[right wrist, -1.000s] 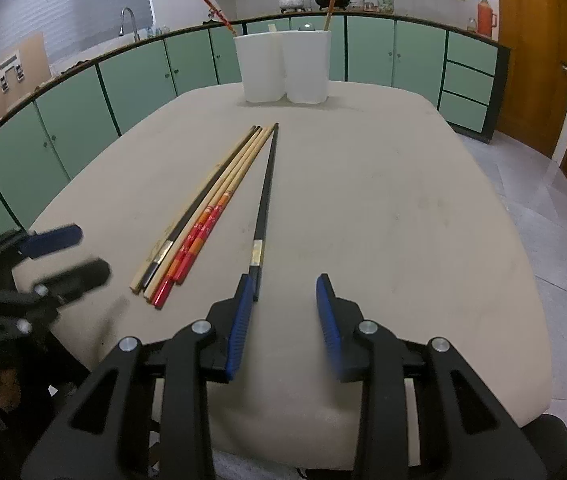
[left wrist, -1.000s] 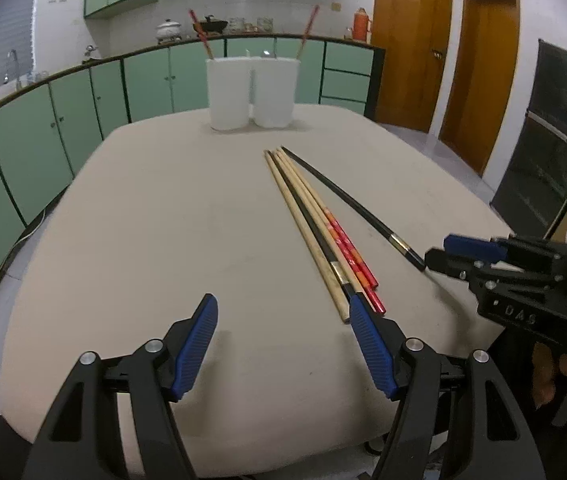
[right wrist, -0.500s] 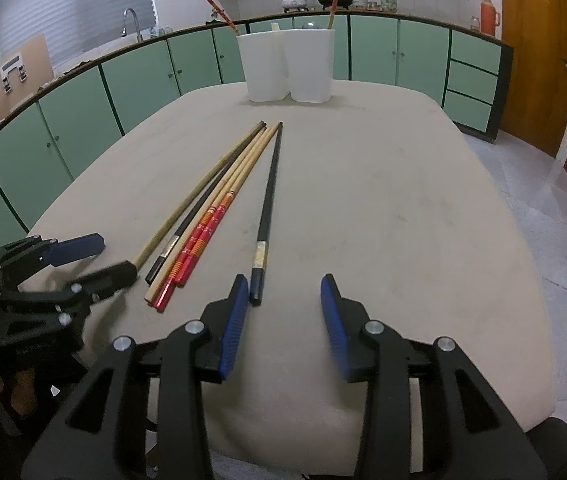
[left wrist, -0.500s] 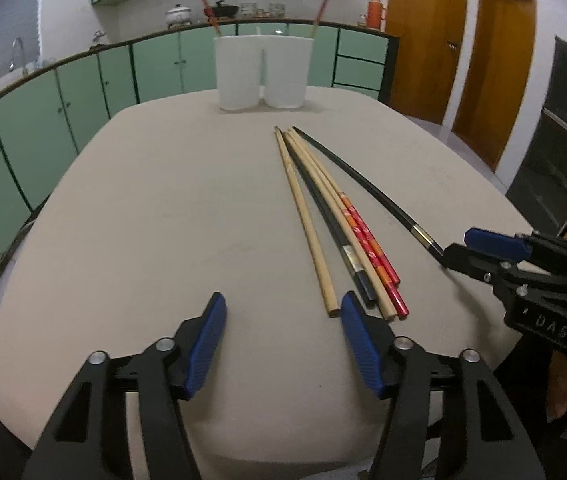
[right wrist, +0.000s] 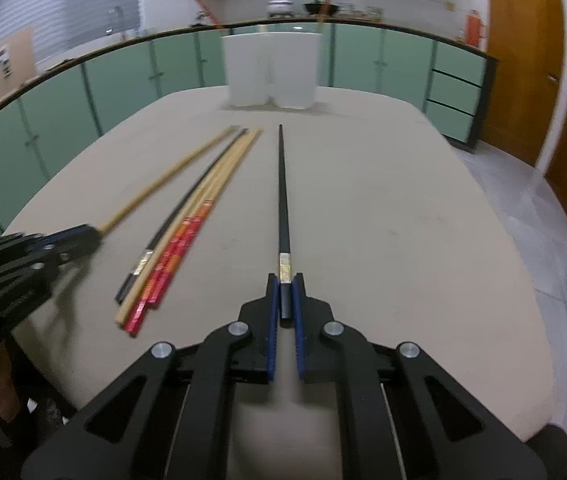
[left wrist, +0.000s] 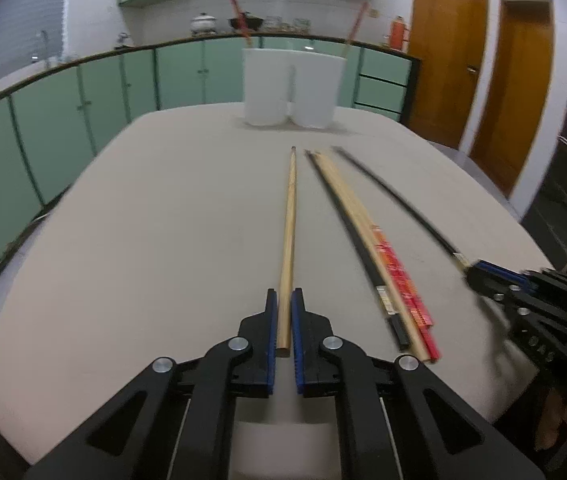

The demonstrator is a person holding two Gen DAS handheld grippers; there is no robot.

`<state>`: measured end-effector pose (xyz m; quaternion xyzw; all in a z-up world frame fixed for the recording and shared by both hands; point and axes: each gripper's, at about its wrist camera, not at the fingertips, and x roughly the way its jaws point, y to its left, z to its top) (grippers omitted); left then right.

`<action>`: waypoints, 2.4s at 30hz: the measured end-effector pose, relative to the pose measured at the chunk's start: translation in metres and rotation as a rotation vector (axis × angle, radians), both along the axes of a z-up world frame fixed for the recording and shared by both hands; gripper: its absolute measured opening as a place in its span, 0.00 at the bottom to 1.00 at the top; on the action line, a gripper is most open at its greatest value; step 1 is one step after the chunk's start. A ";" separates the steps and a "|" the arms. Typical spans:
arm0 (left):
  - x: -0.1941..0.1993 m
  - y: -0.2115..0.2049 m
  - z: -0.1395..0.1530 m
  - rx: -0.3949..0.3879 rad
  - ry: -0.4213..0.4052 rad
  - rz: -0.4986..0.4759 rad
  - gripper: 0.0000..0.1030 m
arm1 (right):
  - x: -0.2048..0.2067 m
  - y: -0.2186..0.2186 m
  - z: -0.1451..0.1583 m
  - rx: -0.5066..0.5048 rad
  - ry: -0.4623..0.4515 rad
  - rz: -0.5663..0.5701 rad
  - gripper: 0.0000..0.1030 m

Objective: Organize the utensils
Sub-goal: 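Grasp a black chopstick with the right tool while the left tool grasps a plain wooden chopstick, then carry both chopsticks into the white holder and open both tools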

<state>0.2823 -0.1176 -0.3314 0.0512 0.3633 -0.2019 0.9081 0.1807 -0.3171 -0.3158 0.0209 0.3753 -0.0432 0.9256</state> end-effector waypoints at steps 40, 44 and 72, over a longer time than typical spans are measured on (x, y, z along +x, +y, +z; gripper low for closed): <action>0.048 0.022 0.170 -0.089 -0.064 -0.069 0.06 | 0.069 -0.009 0.199 -0.033 -0.012 0.177 0.06; 0.069 0.015 0.186 -0.078 -0.040 -0.108 0.06 | 0.097 -0.010 0.215 -0.038 0.035 0.199 0.06; 0.192 -0.041 0.339 -0.080 -0.218 -0.125 0.06 | 0.230 -0.035 0.369 0.009 0.019 0.187 0.05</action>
